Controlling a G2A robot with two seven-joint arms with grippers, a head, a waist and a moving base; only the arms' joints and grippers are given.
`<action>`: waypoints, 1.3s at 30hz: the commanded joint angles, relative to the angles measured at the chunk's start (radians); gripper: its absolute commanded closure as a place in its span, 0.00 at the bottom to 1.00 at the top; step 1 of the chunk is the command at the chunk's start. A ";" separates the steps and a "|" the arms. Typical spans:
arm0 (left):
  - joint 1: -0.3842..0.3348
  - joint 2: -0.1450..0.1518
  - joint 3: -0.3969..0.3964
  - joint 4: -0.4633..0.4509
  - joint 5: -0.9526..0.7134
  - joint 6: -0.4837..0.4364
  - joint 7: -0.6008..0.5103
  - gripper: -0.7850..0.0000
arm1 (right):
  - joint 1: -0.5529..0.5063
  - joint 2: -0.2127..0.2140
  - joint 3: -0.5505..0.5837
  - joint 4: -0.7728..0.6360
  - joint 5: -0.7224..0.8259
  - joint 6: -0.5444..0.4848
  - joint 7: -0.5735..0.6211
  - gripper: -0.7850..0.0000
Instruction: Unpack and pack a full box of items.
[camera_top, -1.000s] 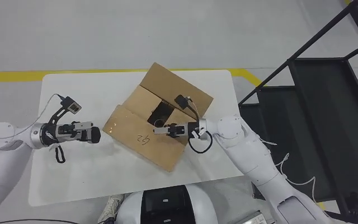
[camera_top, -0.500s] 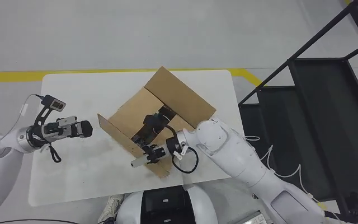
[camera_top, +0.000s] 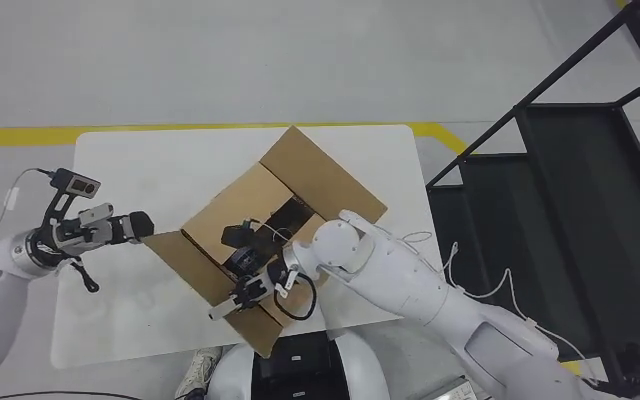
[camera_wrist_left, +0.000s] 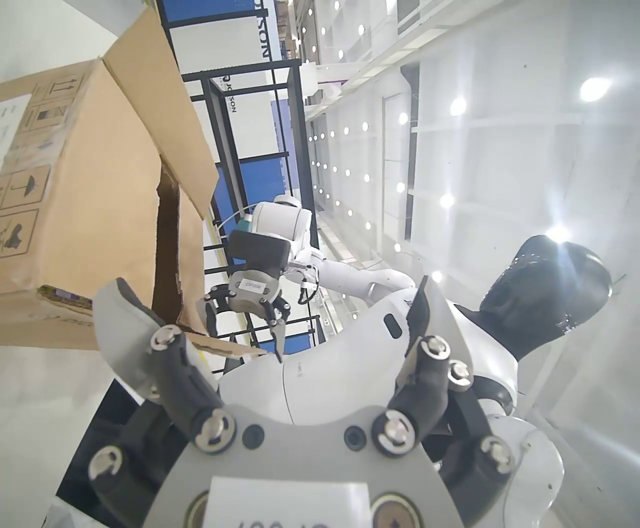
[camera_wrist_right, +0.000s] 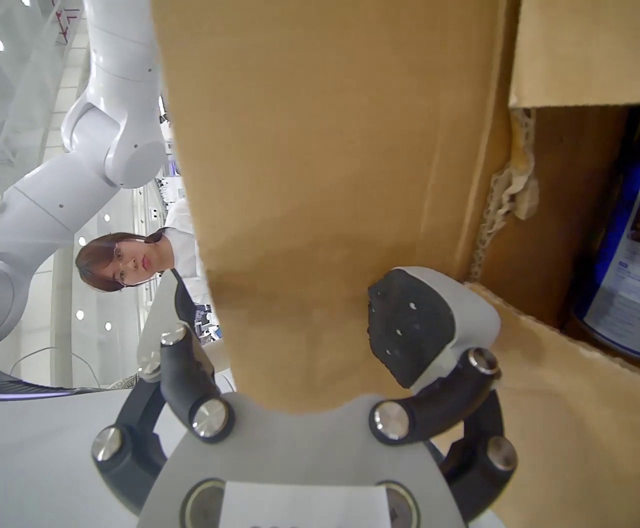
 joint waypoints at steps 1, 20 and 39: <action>0.013 -0.002 -0.022 -0.009 -0.023 -0.003 0.003 0.00 | 0.009 -0.007 -0.012 0.018 0.000 0.004 -0.006 0.00; 0.107 -0.015 -0.077 -0.054 0.226 0.100 -0.091 0.00 | 0.010 -0.014 0.007 0.051 0.003 -0.029 -0.032 0.00; -0.054 -0.070 0.132 0.074 0.427 0.097 0.036 0.00 | -0.326 0.129 0.489 -0.264 0.025 -0.128 -0.041 0.00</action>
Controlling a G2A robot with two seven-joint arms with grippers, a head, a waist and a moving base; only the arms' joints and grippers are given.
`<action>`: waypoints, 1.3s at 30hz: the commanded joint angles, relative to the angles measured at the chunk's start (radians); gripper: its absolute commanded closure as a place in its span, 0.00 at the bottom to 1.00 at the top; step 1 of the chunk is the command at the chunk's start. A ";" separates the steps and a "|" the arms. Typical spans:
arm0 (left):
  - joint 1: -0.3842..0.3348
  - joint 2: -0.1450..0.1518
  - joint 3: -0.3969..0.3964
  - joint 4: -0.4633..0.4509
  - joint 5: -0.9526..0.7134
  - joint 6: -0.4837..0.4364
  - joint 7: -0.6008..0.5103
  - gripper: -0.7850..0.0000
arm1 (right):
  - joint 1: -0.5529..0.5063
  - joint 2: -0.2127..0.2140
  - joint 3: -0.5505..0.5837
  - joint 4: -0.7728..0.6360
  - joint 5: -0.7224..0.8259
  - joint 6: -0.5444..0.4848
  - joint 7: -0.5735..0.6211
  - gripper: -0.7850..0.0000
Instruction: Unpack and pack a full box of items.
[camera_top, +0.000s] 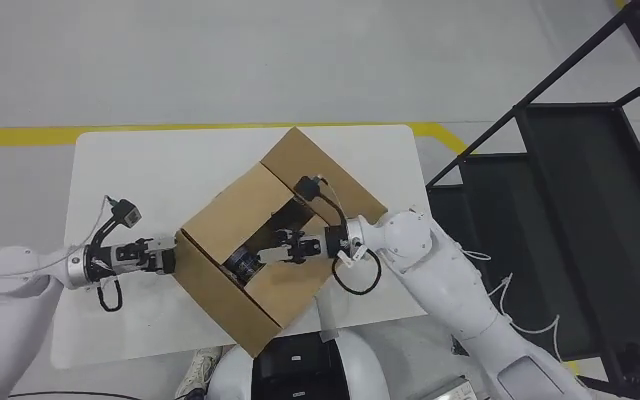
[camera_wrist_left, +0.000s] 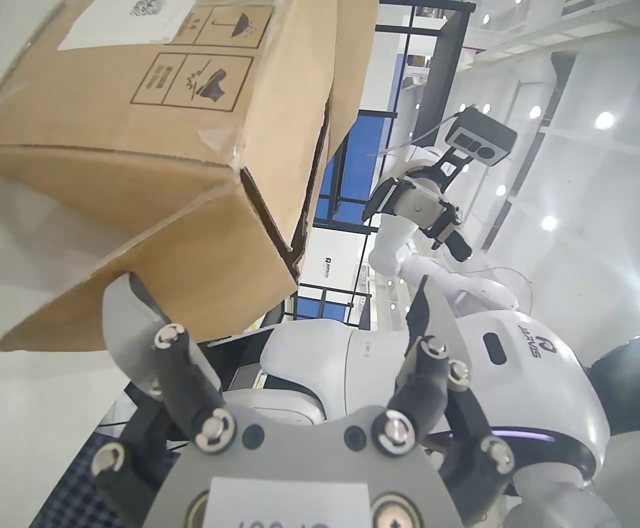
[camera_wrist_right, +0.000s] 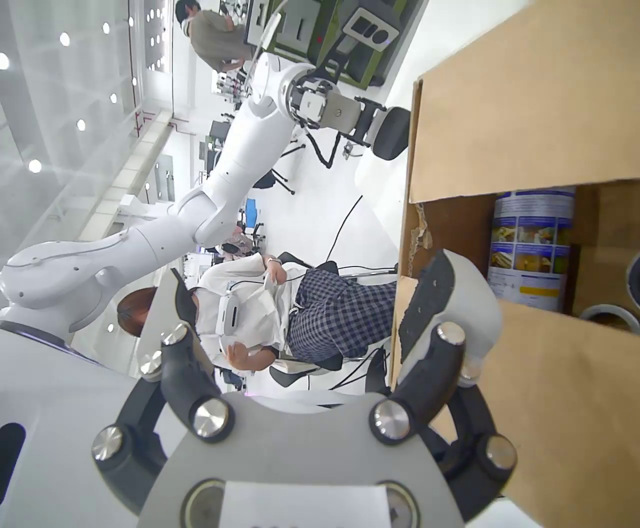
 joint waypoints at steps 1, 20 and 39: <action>-0.041 -0.014 0.040 0.036 -0.014 -0.004 -0.004 0.00 | -0.068 0.015 0.063 -0.043 -0.004 0.002 -0.001 0.00; -0.144 -0.029 -0.018 0.168 -0.191 -0.023 -0.114 0.00 | -0.397 0.074 0.264 -0.168 -0.090 0.082 -0.101 0.00; -0.144 -0.037 -0.060 0.113 -0.168 -0.011 0.046 0.00 | -0.468 0.088 0.311 -0.063 -0.071 0.169 -0.217 0.00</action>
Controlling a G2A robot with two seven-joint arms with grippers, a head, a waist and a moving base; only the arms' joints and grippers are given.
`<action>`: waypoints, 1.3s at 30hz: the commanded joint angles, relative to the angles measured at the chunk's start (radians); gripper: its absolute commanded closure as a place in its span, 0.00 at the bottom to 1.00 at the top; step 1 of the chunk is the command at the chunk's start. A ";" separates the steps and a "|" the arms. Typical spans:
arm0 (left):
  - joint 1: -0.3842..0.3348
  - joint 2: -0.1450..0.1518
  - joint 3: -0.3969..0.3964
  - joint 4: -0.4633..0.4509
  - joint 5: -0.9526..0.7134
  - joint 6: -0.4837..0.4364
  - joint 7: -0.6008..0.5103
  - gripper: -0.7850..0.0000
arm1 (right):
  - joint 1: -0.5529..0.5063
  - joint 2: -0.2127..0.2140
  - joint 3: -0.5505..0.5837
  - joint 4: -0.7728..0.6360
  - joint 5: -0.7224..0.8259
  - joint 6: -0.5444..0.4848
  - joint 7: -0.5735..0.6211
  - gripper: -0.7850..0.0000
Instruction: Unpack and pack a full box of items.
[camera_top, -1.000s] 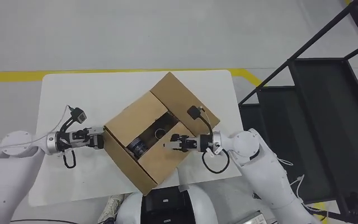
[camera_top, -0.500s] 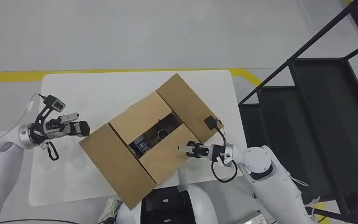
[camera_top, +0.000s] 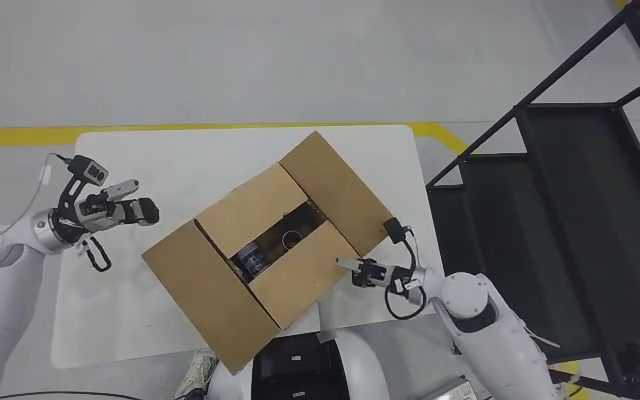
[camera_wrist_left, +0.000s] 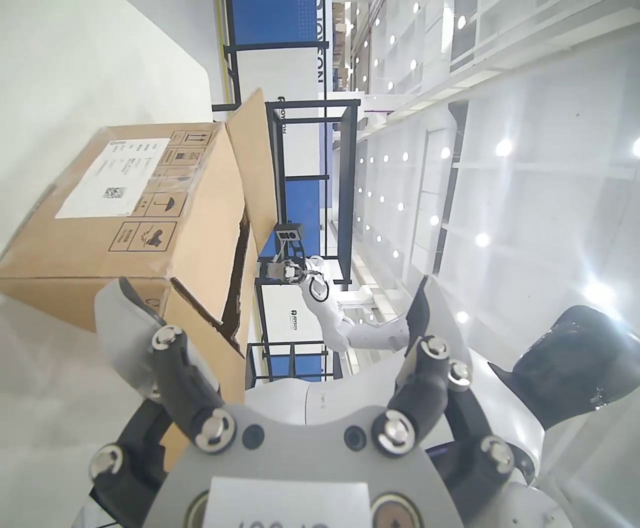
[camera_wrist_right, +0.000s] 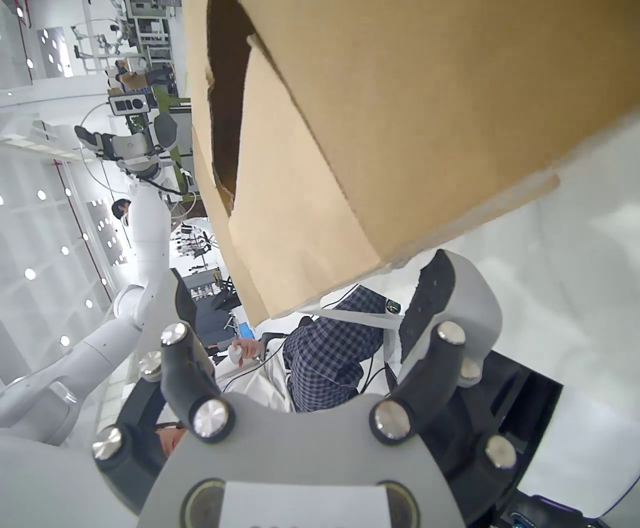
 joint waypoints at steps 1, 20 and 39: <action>0.000 -0.001 -0.004 -0.006 0.004 0.000 0.009 0.00 | 0.035 -0.003 -0.013 0.033 0.032 0.003 -0.010 0.00; 0.053 -0.002 -0.058 0.004 0.026 -0.005 0.083 0.00 | 0.467 -0.033 -0.166 0.265 0.114 0.034 0.055 0.00; 0.138 0.002 -0.108 -0.034 0.089 0.009 0.152 0.00 | 0.856 -0.099 -0.369 0.589 0.173 0.042 0.125 0.00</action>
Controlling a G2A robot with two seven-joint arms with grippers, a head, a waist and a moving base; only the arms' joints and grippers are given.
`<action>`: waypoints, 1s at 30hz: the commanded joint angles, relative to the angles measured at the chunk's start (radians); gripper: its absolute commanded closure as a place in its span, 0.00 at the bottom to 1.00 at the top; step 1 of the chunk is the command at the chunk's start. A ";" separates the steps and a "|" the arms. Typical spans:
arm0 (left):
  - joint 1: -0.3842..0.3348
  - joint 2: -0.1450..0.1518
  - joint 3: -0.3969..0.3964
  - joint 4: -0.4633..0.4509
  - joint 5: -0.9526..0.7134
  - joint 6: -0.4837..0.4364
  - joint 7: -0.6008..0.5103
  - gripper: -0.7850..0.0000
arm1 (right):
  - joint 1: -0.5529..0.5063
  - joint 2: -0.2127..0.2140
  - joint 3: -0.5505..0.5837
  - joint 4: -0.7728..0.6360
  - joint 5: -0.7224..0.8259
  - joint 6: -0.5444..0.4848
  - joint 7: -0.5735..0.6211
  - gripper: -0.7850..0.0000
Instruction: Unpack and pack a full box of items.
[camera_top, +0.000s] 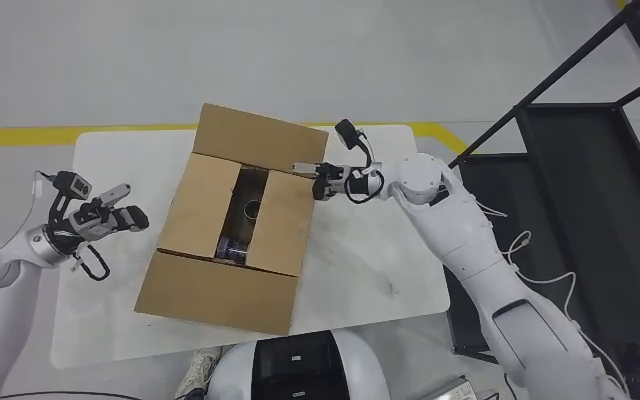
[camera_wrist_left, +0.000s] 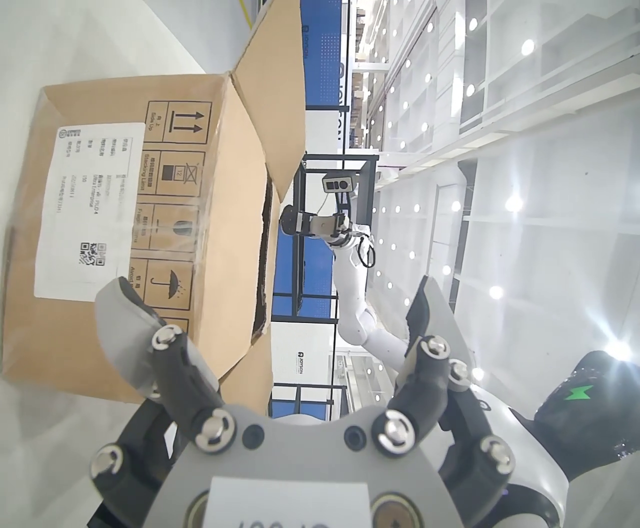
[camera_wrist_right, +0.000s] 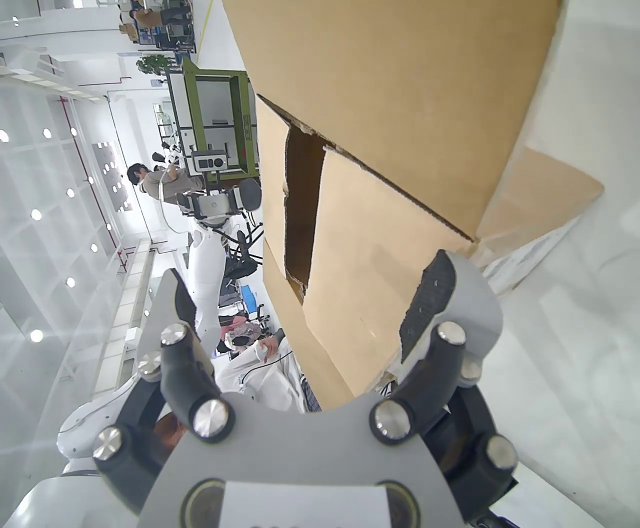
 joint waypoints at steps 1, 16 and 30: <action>0.009 -0.001 0.001 -0.009 0.012 0.003 0.008 0.00 | 0.017 -0.002 -0.003 0.016 -0.006 -0.012 -0.011 0.00; 0.006 -0.021 0.073 -0.032 0.029 0.015 -0.070 0.00 | -0.263 0.069 0.190 -0.369 -0.107 -0.077 -0.014 0.00; 0.003 -0.023 0.073 -0.033 0.019 0.021 -0.156 0.00 | -0.267 0.070 0.100 -0.407 -0.181 -0.145 0.036 0.00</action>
